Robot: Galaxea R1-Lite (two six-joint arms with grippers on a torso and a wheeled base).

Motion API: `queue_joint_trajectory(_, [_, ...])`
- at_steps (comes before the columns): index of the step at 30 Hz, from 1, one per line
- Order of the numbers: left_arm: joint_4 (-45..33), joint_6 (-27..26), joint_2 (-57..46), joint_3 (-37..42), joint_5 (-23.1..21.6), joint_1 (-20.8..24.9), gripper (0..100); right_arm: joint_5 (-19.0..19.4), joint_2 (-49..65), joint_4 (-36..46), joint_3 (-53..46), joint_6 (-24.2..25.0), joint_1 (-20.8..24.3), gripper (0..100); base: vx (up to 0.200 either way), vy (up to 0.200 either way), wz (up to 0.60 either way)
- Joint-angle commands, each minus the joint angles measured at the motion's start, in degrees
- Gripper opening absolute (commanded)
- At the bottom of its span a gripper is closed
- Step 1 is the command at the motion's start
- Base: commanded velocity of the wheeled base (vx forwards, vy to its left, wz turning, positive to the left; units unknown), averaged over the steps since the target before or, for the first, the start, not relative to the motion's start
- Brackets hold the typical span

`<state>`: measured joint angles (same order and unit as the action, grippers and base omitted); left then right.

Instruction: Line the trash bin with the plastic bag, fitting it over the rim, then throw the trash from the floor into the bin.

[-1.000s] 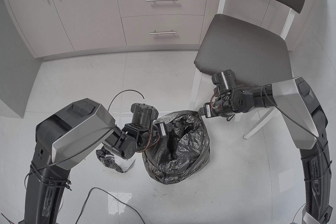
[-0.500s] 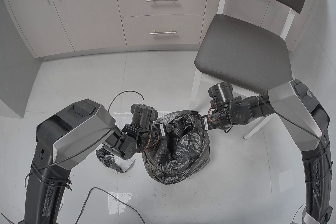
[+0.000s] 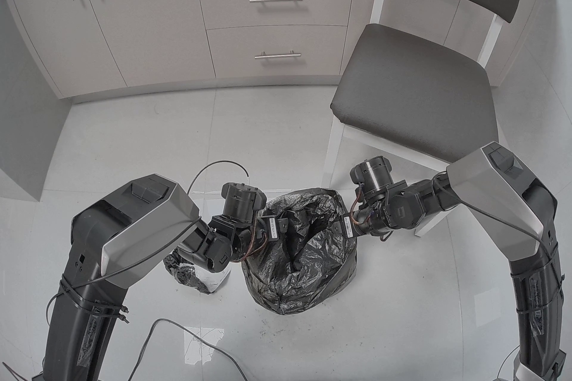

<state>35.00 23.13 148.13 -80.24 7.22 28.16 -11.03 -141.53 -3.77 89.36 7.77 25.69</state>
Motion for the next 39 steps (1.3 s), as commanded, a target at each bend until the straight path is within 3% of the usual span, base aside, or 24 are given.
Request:
queue_joint_trajectory(1, [-0.1, -2.6, 1.7, -0.8, 1.0, -0.7, 100, -0.7, -0.1, -0.6, -1.6, 0.1, -0.5, 100, 0.0, 0.0, 0.0])
queue_joint_trajectory(6, [-0.1, -8.0, 3.6, -2.7, 5.8, -1.6, 100, -2.8, -0.2, -0.7, -2.0, 0.1, -1.0, 100, 0.0, 0.0, 0.0])
queue_joint_trajectory(17, [0.0, -9.1, 3.7, -3.9, 9.0, -1.8, 100, -6.6, -0.7, -1.0, -1.5, 0.1, -1.2, 100, 0.0, 0.0, 0.0])
queue_joint_trajectory(21, [0.2, -9.1, 3.7, -5.0, 10.8, -1.8, 100, -8.1, -1.2, -4.6, -1.6, -0.1, -1.4, 100, 0.0, 0.0, 0.0])
queue_joint_trajectory(30, [1.2, -9.1, 2.8, -5.8, 13.6, -1.4, 100, -8.1, -0.9, -6.3, -1.2, -0.2, -2.0, 100, 0.0, 0.0, 0.0])
queue_joint_trajectory(39, [3.2, -8.5, 1.5, -5.1, 13.7, 0.0, 100, -7.5, -0.8, -7.4, -0.1, 0.1, -2.8, 100, 0.0, 0.0, 0.0])
